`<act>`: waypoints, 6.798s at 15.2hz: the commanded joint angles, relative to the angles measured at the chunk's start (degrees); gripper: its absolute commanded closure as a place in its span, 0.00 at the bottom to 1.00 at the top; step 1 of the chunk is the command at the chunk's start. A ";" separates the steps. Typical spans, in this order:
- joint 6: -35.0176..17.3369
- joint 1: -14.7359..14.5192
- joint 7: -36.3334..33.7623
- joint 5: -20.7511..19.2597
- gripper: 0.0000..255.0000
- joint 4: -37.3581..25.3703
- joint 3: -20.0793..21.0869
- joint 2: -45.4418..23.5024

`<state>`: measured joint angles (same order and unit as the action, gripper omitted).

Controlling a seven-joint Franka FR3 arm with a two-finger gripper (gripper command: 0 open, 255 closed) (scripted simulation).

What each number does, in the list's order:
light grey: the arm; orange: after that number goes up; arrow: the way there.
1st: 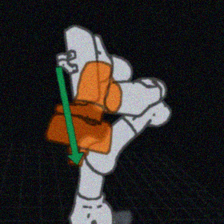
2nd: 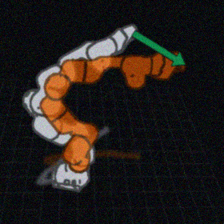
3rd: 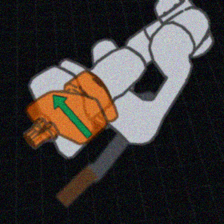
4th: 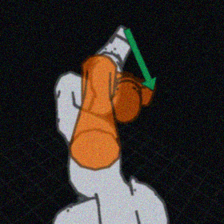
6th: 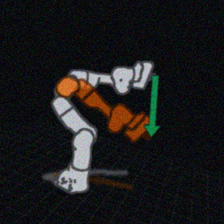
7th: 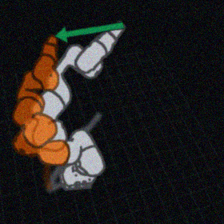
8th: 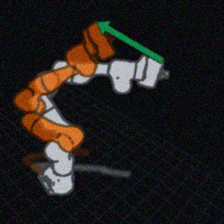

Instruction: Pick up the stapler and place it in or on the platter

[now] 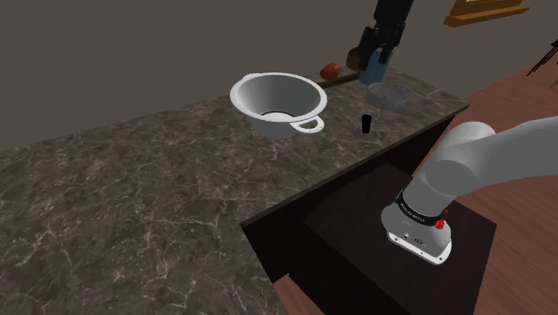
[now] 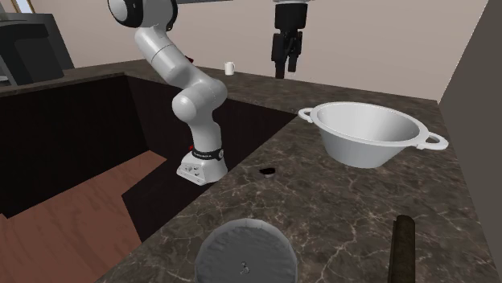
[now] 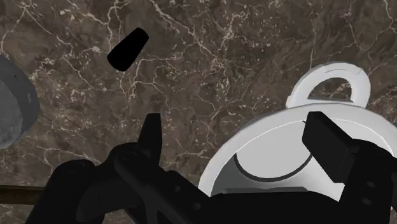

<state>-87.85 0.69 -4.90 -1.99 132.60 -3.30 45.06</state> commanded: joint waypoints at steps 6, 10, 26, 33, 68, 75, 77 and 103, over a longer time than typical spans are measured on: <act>-8.52 2.84 0.05 -1.37 0.00 8.80 -3.81 1.16; -15.74 5.31 0.23 -2.58 0.00 14.96 -7.10 0.77; -42.36 10.83 2.31 -5.07 0.00 28.97 -17.79 -10.43; -45.10 10.49 2.49 -4.96 0.00 30.00 -18.23 -12.15; -24.46 10.71 0.34 -3.79 1.00 18.04 -14.31 -3.33; -25.73 11.14 8.50 -4.96 1.00 9.16 -21.85 -13.40; -26.12 10.88 11.37 -4.62 1.00 5.92 -24.40 -17.05; -31.45 11.31 38.21 14.31 1.00 -16.06 -39.32 -51.31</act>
<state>-118.63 11.95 33.01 12.00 116.07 -42.64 -5.94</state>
